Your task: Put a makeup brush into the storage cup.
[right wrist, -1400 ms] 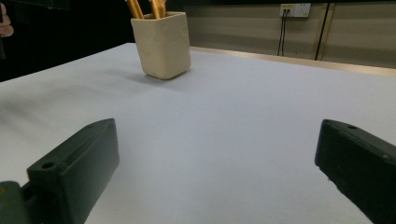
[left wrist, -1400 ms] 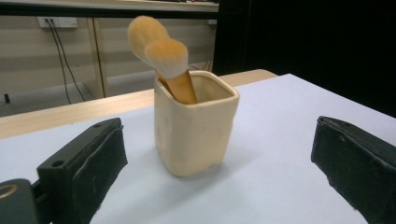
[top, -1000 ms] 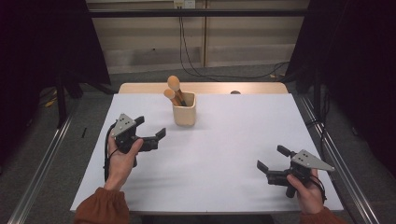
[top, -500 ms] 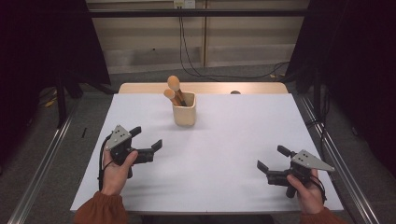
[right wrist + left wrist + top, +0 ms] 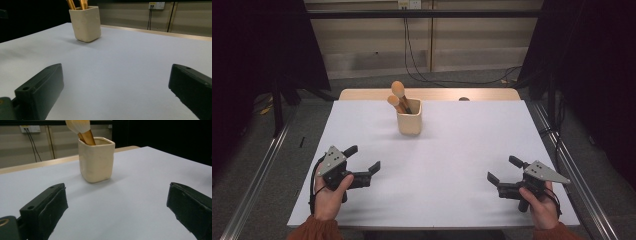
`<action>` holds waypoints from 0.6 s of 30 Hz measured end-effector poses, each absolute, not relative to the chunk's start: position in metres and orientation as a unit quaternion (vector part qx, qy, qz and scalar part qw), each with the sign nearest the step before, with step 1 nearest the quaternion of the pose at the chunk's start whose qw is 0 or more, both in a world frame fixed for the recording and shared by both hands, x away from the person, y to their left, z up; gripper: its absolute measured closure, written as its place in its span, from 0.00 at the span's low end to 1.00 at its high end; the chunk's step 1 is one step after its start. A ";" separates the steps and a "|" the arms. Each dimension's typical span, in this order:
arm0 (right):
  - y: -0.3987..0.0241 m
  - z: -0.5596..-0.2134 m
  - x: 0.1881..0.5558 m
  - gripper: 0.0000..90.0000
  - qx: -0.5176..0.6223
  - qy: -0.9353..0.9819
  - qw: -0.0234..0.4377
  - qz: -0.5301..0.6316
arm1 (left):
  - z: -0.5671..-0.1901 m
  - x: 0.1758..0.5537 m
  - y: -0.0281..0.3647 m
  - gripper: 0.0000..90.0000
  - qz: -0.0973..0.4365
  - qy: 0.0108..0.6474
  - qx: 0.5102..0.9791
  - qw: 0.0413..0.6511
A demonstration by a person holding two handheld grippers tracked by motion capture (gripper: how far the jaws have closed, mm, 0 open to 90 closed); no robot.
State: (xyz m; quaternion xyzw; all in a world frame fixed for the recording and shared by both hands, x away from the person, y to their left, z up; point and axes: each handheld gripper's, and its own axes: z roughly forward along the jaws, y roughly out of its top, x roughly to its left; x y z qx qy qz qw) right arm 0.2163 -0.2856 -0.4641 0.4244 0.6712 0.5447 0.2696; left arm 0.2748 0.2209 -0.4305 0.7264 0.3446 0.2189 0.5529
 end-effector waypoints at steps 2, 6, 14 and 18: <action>-0.285 -0.464 0.216 0.00 0.423 0.672 0.270 0.544 | -0.432 0.271 0.221 0.03 0.218 0.346 0.727 0.551; -0.285 -0.464 0.216 0.00 0.425 0.671 0.269 0.545 | -0.435 0.264 0.225 0.03 0.219 0.348 0.726 0.551; -0.286 -0.464 0.215 0.00 0.425 0.671 0.270 0.545 | -0.443 0.255 0.233 0.03 0.223 0.358 0.722 0.549; -0.286 -0.464 0.215 0.00 0.426 0.670 0.271 0.545 | -0.445 0.253 0.236 0.03 0.221 0.365 0.717 0.552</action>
